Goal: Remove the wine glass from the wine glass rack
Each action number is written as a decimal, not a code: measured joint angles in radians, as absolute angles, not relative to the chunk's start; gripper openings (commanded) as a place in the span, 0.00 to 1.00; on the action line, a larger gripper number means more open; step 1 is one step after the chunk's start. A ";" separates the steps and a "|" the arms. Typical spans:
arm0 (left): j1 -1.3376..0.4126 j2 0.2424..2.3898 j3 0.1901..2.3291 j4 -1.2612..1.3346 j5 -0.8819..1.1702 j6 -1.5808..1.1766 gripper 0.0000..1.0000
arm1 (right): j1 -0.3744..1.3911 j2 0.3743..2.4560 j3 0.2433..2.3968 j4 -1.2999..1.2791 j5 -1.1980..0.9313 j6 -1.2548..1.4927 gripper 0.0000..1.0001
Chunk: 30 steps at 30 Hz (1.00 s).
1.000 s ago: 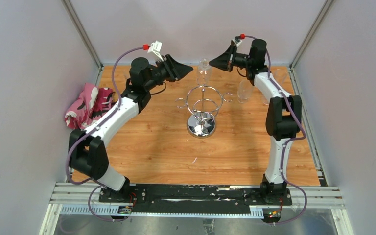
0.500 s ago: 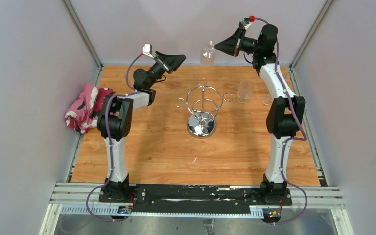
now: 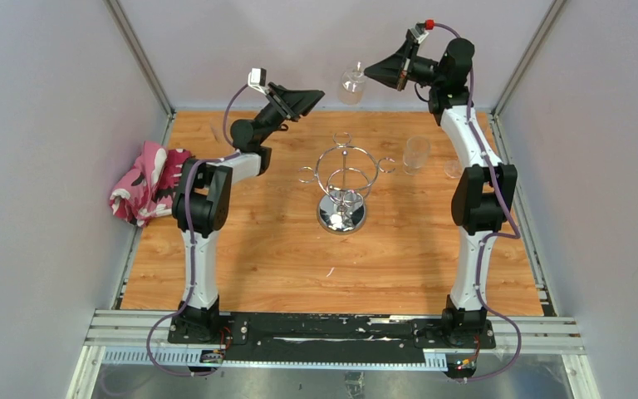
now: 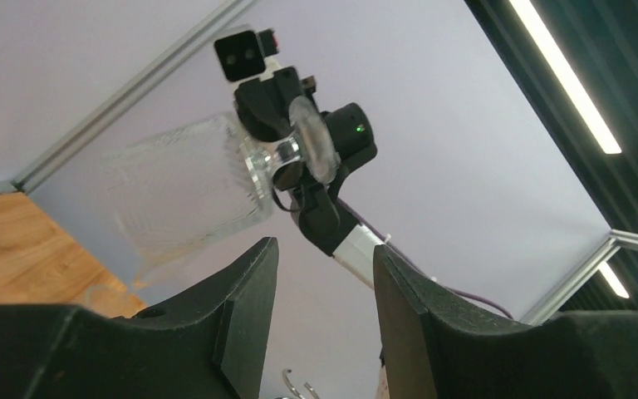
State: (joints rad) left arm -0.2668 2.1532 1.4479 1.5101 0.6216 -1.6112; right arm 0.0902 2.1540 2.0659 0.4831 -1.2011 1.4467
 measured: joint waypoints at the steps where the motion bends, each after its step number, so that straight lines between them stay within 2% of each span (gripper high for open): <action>1: -0.272 2.158 1.448 1.510 0.623 -1.612 0.52 | 0.091 2.154 2.075 0.484 -1.200 1.451 0.00; 16: -0.286 2.188 1.441 1.510 0.620 -1.618 0.52 | 0.125 2.134 2.121 0.508 -1.204 1.470 0.00; 30: -0.294 2.210 1.441 1.510 0.608 -1.631 0.52 | 0.153 2.038 2.043 0.540 -1.208 1.470 0.00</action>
State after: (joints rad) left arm -0.2943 2.2097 1.4410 1.5097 0.6083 -1.6314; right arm 0.1532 2.0380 2.0434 0.5396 -1.2083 1.4700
